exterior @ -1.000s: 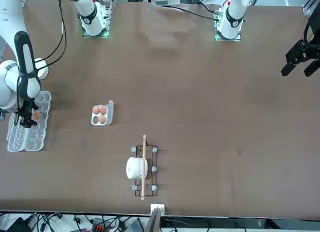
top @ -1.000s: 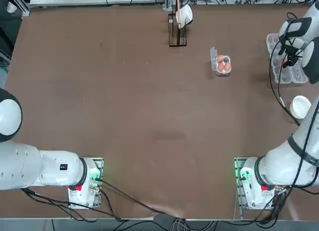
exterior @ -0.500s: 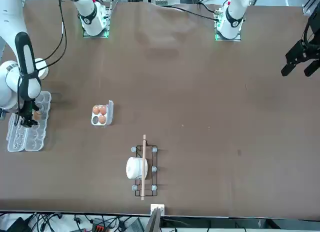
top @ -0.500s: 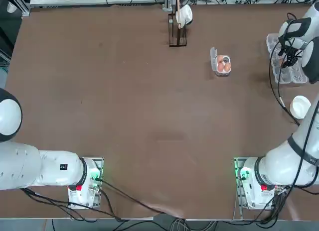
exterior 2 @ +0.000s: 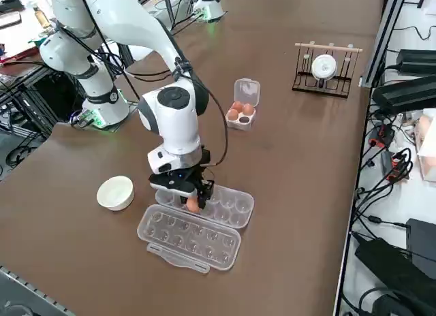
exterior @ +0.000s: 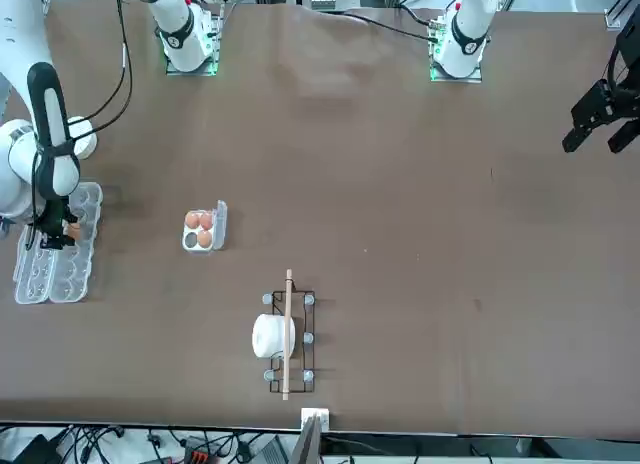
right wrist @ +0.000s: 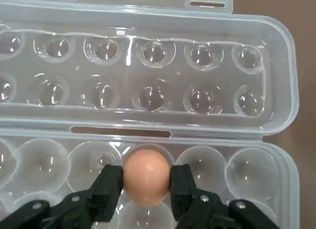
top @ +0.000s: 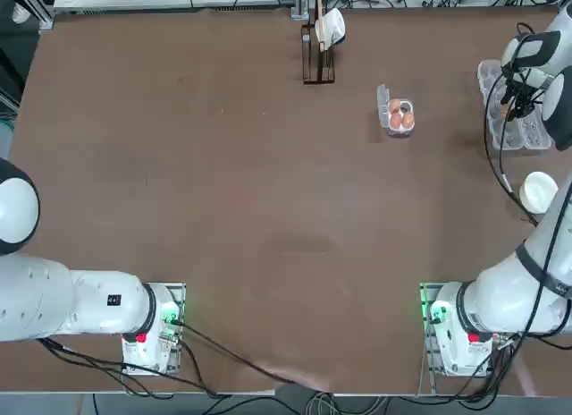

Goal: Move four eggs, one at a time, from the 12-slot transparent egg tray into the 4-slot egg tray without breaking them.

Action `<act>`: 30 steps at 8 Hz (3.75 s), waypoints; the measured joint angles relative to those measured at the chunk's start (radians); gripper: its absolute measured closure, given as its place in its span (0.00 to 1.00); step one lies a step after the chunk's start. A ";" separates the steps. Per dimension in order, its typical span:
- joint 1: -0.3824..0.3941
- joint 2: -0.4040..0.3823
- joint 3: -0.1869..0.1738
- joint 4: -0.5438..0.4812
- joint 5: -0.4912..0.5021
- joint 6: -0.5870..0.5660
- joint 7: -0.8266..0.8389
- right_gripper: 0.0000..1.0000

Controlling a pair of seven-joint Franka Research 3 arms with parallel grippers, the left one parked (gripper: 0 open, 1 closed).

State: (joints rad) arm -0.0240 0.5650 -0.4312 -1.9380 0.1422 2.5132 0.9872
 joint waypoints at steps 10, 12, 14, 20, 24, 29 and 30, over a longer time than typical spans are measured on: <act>0.173 -0.268 0.027 0.083 0.042 -0.394 0.013 0.44; 0.273 -0.268 0.031 0.087 0.103 -0.406 0.074 0.44; 0.383 -0.258 0.035 0.086 0.111 -0.413 0.136 0.45; 0.539 -0.137 0.035 0.088 0.112 -0.382 0.246 0.45; 0.553 -0.092 0.034 0.099 0.112 -0.363 0.246 0.45; 0.551 -0.066 0.029 0.100 0.112 -0.363 0.247 0.45; 0.551 -0.065 0.029 0.100 0.112 -0.363 0.247 0.45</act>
State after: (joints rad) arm 0.5268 0.4997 -0.4026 -1.8381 0.2539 2.1498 1.2342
